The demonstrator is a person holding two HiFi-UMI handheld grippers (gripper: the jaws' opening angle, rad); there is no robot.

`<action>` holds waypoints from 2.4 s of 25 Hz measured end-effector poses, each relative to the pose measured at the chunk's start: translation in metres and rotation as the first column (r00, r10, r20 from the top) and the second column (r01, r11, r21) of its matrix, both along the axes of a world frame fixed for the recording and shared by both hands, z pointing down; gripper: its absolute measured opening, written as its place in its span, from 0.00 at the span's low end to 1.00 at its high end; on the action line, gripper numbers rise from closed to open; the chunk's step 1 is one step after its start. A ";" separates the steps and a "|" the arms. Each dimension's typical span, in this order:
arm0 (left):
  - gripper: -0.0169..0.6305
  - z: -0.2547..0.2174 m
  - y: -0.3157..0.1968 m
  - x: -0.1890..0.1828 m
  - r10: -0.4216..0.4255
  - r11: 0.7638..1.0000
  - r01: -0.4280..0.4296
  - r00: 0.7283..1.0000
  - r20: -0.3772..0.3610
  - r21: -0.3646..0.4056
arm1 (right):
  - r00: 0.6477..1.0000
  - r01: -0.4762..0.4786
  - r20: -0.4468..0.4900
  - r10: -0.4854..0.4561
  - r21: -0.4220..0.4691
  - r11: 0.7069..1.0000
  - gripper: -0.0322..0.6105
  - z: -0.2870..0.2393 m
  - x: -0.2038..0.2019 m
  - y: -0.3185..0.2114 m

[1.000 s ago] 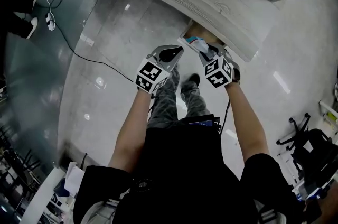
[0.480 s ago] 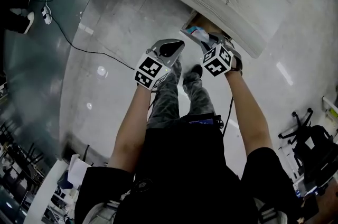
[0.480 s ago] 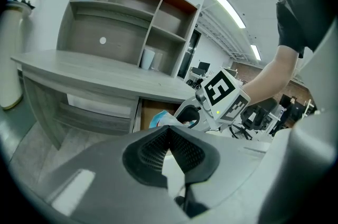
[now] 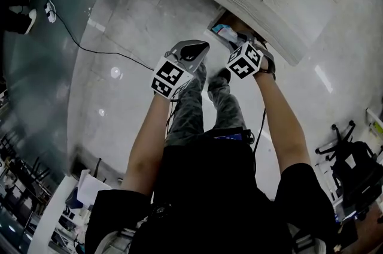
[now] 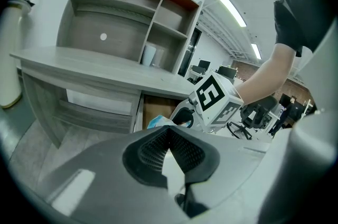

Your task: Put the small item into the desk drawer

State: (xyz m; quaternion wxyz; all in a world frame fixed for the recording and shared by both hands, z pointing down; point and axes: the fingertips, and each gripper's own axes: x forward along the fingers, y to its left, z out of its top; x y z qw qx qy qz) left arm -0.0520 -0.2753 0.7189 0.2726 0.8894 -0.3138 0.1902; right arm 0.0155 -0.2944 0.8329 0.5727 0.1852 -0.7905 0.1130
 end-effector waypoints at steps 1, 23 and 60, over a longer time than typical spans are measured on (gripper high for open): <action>0.03 0.001 -0.001 -0.001 0.002 1.000 -0.002 1.000 0.001 0.000 | 1.000 0.002 -0.008 -0.002 -0.004 1.000 0.31 0.003 0.000 -0.001; 0.03 0.010 0.004 -0.006 0.013 1.000 -0.012 1.000 0.008 -0.023 | 0.996 0.012 -0.086 -0.017 -0.063 0.998 0.31 0.035 0.002 -0.002; 0.03 -0.038 0.011 0.006 0.044 0.999 -0.044 0.999 0.019 0.024 | 0.988 -0.148 0.027 0.149 -0.027 0.989 0.24 -0.044 0.008 0.009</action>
